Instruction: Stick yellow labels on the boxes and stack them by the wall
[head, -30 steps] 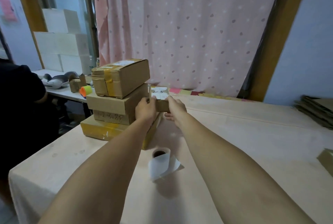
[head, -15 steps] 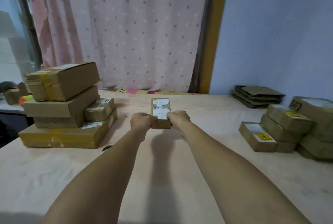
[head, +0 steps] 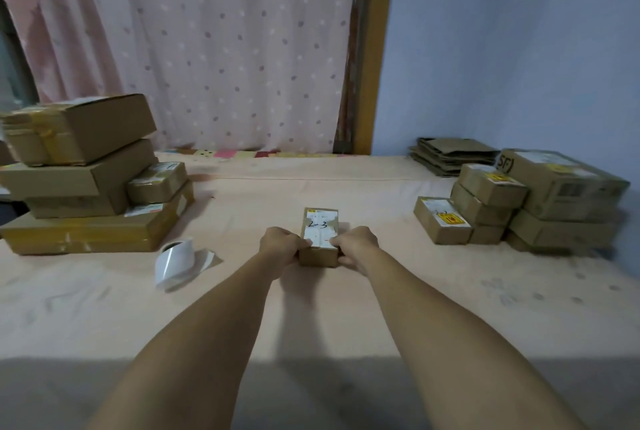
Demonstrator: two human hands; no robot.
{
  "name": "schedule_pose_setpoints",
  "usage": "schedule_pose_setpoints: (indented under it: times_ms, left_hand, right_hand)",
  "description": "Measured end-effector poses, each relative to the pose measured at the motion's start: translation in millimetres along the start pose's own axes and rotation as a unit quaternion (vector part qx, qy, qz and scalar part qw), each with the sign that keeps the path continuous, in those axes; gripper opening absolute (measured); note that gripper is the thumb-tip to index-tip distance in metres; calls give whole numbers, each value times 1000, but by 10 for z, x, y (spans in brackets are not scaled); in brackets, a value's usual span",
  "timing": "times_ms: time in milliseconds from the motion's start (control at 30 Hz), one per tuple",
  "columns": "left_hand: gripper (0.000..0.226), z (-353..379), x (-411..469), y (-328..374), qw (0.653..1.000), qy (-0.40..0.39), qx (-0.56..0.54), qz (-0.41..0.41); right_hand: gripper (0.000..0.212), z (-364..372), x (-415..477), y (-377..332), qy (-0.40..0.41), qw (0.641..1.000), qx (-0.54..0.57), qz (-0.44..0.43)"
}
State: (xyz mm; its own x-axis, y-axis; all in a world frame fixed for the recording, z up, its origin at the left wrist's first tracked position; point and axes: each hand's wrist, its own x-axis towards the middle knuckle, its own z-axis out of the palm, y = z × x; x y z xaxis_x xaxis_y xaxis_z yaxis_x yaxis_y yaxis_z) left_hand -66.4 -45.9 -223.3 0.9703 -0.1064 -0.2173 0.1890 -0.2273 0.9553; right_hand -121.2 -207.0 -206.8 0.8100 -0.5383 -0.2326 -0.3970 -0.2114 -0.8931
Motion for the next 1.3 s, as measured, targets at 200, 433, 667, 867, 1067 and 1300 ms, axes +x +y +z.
schedule_pose_setpoints:
  times_ms: [200, 433, 667, 867, 1067, 1300]
  left_hand:
    - [28, -49, -21, -18, 1000, -16, 16, -7]
    - [31, -276, -229, 154, 935, 92, 316, 131]
    - [45, -1131, -288, 167, 804, 255, 512, 164]
    - [48, -1617, -280, -49, 803, 263, 530, 69]
    - [28, -1740, -355, -172, 775, 246, 579, 63]
    - [45, -1821, -231, -123, 807, 219, 540, 92]
  right_hand:
    - [18, 25, -52, 54, 1, 1000, 8, 2]
    - [27, 12, -37, -25, 34, 998, -34, -34]
    - [17, 261, -181, -398, 48, 989, -48, -134]
    - [13, 704, -324, -555, 0, 980, -49, -193]
    - [11, 820, -380, -544, -33, 974, -62, -216]
    - [14, 844, -325, -475, -47, 975, -59, -210]
